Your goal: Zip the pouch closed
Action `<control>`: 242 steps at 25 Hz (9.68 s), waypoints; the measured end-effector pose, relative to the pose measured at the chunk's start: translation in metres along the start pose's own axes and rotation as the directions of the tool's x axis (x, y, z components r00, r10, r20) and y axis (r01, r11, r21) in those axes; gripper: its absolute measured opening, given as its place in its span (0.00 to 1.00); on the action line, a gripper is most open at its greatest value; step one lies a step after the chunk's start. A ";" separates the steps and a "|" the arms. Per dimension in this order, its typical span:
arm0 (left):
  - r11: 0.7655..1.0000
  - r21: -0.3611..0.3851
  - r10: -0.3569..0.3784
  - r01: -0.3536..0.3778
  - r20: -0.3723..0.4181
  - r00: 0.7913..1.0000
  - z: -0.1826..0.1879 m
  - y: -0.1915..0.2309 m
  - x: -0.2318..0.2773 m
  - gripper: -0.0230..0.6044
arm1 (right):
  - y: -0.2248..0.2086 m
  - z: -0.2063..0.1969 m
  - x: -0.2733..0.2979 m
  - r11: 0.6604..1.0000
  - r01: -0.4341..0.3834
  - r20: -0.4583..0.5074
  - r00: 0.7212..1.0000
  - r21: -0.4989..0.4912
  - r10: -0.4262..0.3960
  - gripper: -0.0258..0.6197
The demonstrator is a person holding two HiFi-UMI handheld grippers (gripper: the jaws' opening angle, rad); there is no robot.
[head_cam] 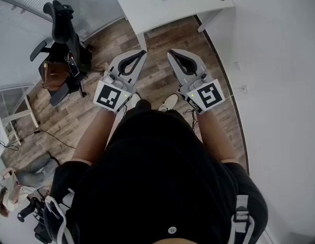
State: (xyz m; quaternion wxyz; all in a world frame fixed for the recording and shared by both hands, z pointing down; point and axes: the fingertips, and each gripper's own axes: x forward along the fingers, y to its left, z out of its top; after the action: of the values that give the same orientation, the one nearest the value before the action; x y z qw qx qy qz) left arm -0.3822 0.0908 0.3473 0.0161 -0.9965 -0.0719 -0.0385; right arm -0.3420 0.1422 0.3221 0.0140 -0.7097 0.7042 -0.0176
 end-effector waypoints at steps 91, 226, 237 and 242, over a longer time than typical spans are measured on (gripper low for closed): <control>0.994 -0.067 0.089 -0.089 -0.015 0.996 -0.014 0.133 0.249 0.50 | -0.274 -0.044 0.086 0.999 -0.021 -0.139 0.990 0.042 0.026 0.50; 0.461 -0.371 0.408 -0.806 -0.717 0.565 -0.345 0.241 0.533 0.05 | -0.519 -0.367 0.234 0.366 -0.928 -0.904 0.094 0.071 0.416 0.07; 0.439 -0.380 0.406 -0.814 -0.725 0.557 -0.347 0.247 0.532 0.05 | -0.531 -0.364 0.236 0.364 -0.931 -0.914 0.120 0.032 0.387 0.07; 0.443 -0.378 0.408 -0.813 -0.722 0.558 -0.346 0.251 0.534 0.05 | -0.537 -0.361 0.239 0.372 -0.928 -0.915 0.131 0.022 0.382 0.07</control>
State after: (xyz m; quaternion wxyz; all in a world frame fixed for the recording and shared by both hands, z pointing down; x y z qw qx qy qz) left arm 0.1547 -0.0946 0.7281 -0.3176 -0.8229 0.3397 -0.3264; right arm 0.1799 -0.0908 0.7079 -0.5160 -0.1522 0.8343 -0.1202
